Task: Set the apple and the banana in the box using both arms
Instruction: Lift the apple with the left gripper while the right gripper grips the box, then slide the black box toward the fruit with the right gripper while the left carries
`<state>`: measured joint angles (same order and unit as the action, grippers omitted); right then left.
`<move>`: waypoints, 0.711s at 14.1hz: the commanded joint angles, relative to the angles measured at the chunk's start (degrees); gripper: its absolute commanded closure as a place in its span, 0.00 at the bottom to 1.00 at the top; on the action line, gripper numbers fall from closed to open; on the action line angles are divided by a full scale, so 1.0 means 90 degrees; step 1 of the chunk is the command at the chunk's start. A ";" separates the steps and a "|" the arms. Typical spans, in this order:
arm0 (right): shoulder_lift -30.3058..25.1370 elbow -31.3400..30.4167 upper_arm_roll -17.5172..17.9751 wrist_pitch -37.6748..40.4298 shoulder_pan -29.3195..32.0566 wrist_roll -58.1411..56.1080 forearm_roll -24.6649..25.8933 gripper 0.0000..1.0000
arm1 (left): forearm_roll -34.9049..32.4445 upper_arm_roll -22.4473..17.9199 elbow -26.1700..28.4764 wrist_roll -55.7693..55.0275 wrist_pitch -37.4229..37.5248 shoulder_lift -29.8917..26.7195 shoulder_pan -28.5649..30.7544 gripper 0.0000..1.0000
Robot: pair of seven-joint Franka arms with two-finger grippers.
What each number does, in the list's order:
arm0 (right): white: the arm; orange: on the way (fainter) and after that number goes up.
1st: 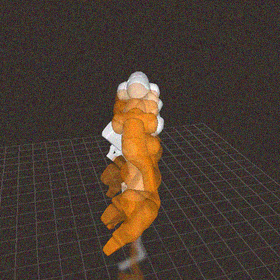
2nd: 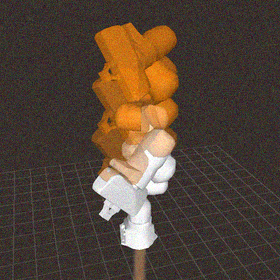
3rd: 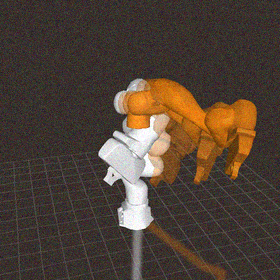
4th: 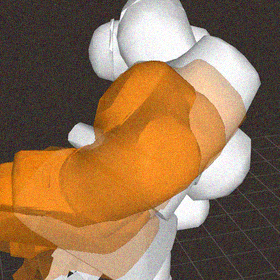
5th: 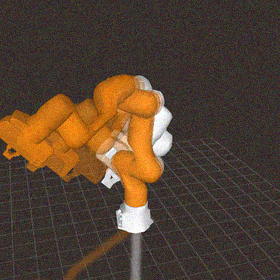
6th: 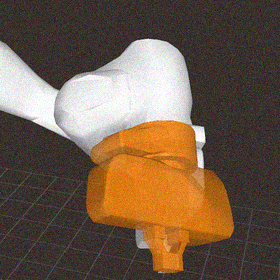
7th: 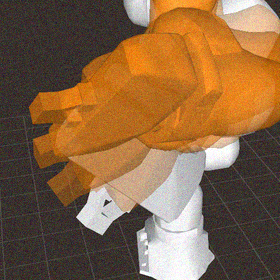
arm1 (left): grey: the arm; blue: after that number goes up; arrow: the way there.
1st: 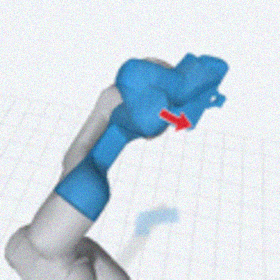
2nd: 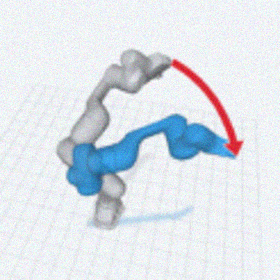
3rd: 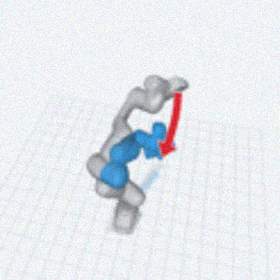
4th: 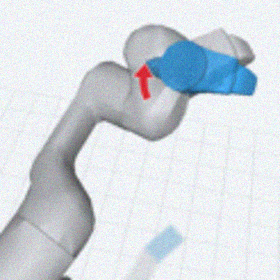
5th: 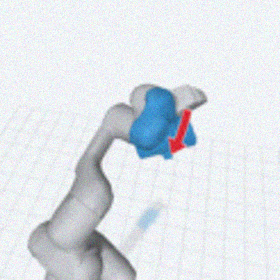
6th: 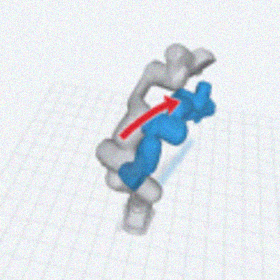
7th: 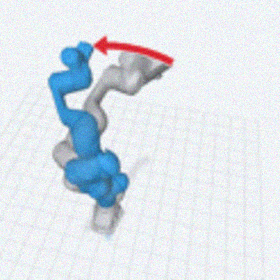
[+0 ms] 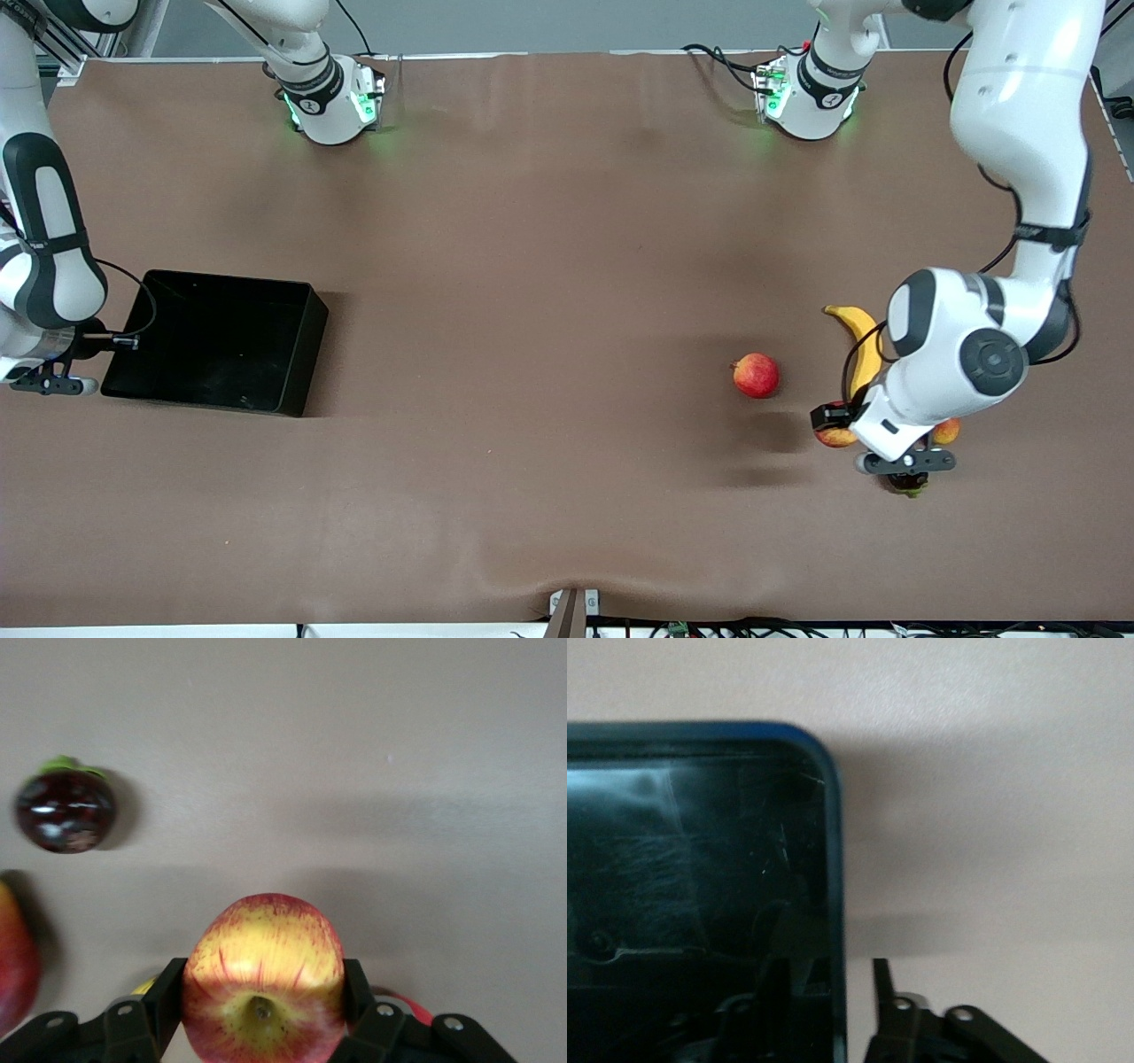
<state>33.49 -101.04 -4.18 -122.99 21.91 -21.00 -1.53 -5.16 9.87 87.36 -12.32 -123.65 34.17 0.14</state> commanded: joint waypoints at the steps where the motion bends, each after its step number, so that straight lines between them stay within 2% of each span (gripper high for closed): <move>1: -0.0264 -0.0091 0.0044 0.0130 -0.0071 -0.0030 -0.0074 1.00 | 0.0066 -0.0023 -0.0339 -0.0018 0.0893 -0.0407 0.0003 1.00; 3: -0.0370 -0.0062 0.0064 0.0130 -0.0198 -0.0059 -0.0074 1.00 | 0.0095 0.0065 -0.0643 -0.0048 0.1519 -0.0593 -0.0026 1.00; 6: -0.0663 -0.0004 0.0064 0.0353 -0.0597 -0.0059 -0.0074 1.00 | 0.0416 0.0192 -0.0693 -0.0222 0.1989 -0.0974 -0.0016 1.00; 10: -0.0781 0.0707 0.0404 0.1242 -0.1339 0.0029 -0.0200 1.00 | 0.0456 0.0416 -0.0683 -0.1071 0.2633 -0.1462 -0.0006 1.00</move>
<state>27.99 -97.66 -2.17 -116.13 12.71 -20.99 -1.68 -2.02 12.51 80.96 -18.61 -103.31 23.76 0.01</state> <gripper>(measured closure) 0.960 0.260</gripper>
